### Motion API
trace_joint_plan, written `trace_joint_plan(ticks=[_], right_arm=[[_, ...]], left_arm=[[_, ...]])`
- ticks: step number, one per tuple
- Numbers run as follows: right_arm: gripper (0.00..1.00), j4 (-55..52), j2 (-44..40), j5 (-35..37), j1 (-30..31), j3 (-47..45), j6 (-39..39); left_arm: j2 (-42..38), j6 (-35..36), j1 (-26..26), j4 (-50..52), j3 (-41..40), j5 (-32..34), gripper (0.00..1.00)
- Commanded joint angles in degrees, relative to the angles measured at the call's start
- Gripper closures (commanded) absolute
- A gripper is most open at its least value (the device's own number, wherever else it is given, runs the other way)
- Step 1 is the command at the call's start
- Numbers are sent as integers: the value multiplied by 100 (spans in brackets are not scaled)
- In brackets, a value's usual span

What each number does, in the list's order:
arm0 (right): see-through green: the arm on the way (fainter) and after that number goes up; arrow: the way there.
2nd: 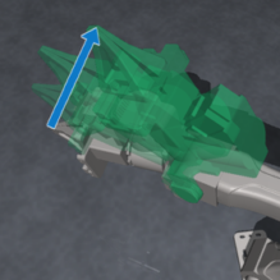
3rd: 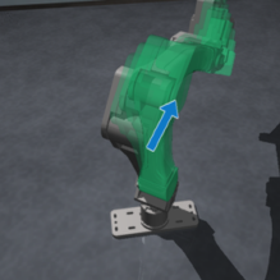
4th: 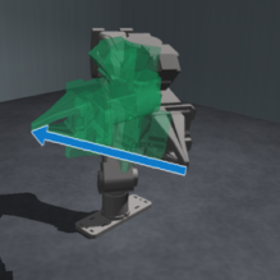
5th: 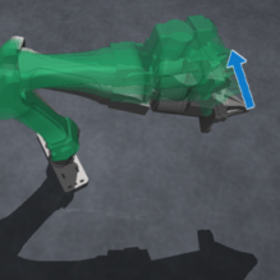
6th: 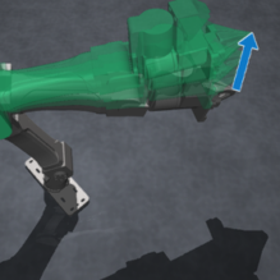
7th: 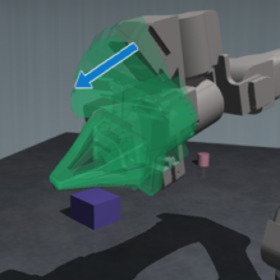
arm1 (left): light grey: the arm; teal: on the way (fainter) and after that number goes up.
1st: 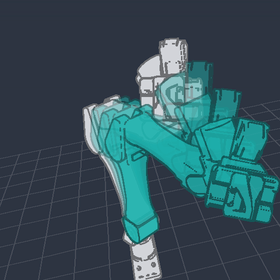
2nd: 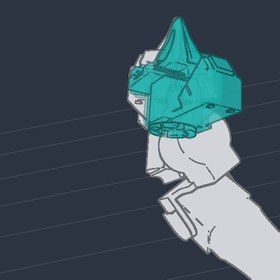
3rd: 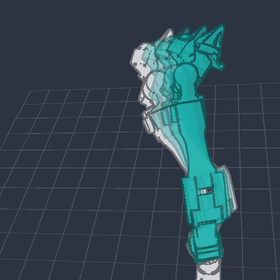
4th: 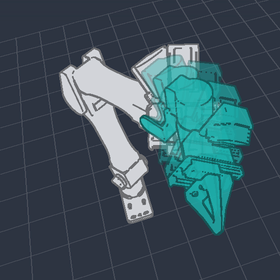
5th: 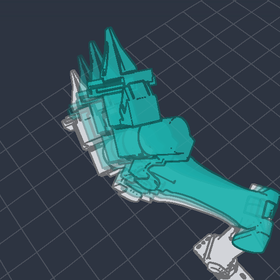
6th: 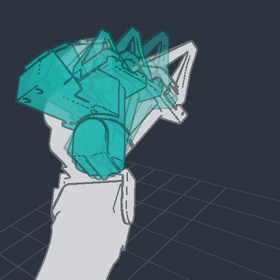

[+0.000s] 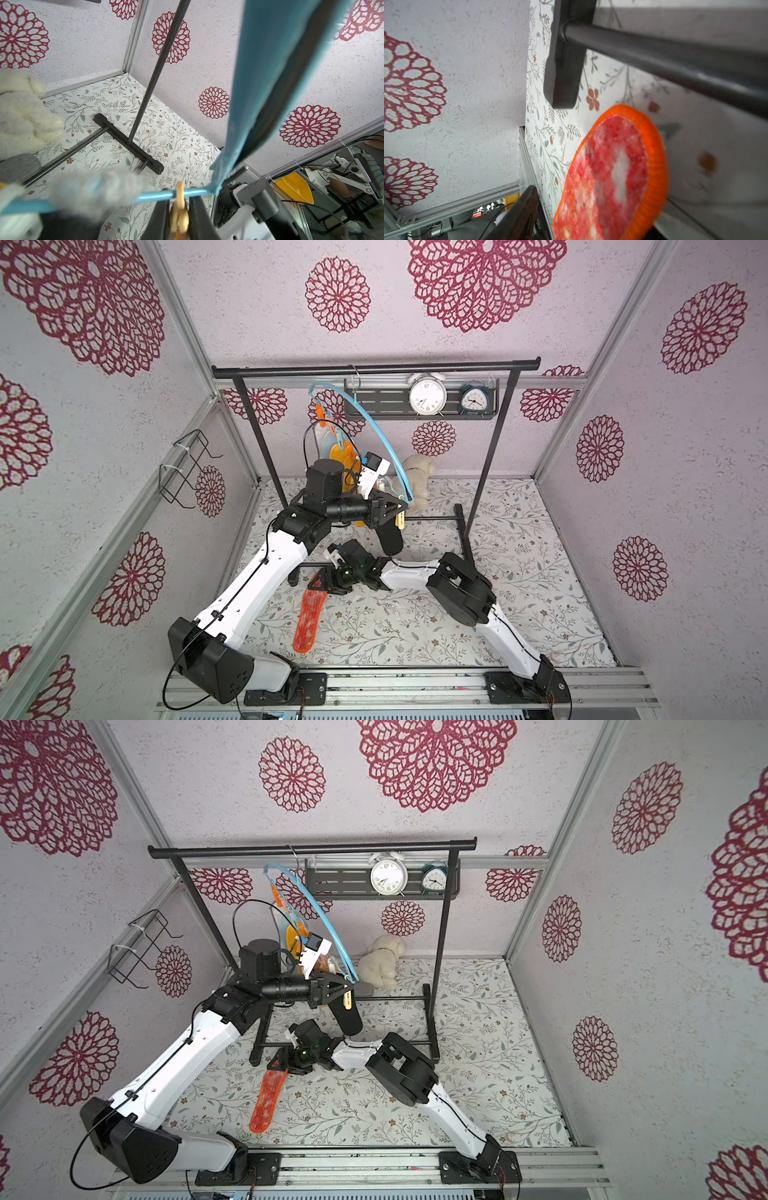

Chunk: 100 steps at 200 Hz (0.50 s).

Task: Take the shoe insoles off the hanger
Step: Place the insole at the center of the board.

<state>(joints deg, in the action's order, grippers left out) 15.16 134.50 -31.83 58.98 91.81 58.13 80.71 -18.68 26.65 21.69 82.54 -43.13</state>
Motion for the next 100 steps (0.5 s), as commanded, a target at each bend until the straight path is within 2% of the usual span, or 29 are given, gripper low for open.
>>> trace_joint_plan(ticks=[1,24,39,54,78,100], right_arm=[[39,-153,-588,316,-45,-830,-672],[38,309,-1241,338,-47,-1891,-1078],[38,998,-1638,326,-87,-2674,-1169],[38,1126,-1850,450,-101,-3029,-1319],[47,1045,-1595,407,-79,-2773,-1226],[55,686,-962,367,-22,-1710,-1183]], left_arm=[[-80,30,-65,1,-32,-2,100],[-99,84,-94,71,-75,7,100],[-130,85,-102,56,-123,28,100],[-152,66,-121,37,-155,42,100],[-161,41,-131,-12,-178,68,100],[-131,25,-134,-38,-143,58,100]])
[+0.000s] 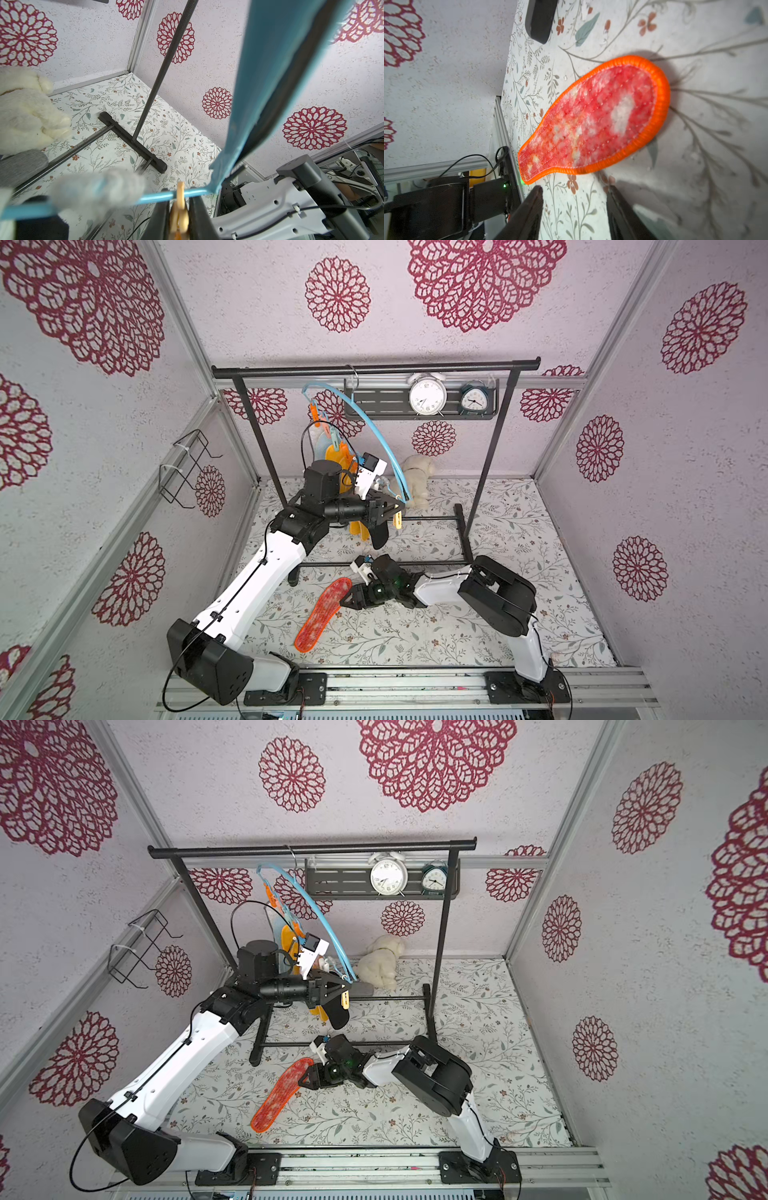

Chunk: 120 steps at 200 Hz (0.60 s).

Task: Take the shoe insoles off the hanger
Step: Place the insole at the center of the board.

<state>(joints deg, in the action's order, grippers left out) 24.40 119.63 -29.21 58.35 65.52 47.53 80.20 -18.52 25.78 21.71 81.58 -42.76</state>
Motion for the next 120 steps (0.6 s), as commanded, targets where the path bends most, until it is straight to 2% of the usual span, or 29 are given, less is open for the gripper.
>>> trace_joint_plan(ticks=[1,28,64,98,120], right_arm=[[56,-272,560,102,44,976,-122],[63,-1003,1364,48,54,2278,-130],[63,-1259,1687,-96,74,2844,-243],[61,-826,886,21,14,1854,-479],[60,-267,12,90,-38,719,-749]], left_arm=[[-78,8,-42,-42,-46,22,100],[-62,8,-64,-27,-53,3,100],[-23,33,-63,15,-13,-4,100],[17,55,-61,25,20,5,100],[20,59,-71,4,-18,8,100]])
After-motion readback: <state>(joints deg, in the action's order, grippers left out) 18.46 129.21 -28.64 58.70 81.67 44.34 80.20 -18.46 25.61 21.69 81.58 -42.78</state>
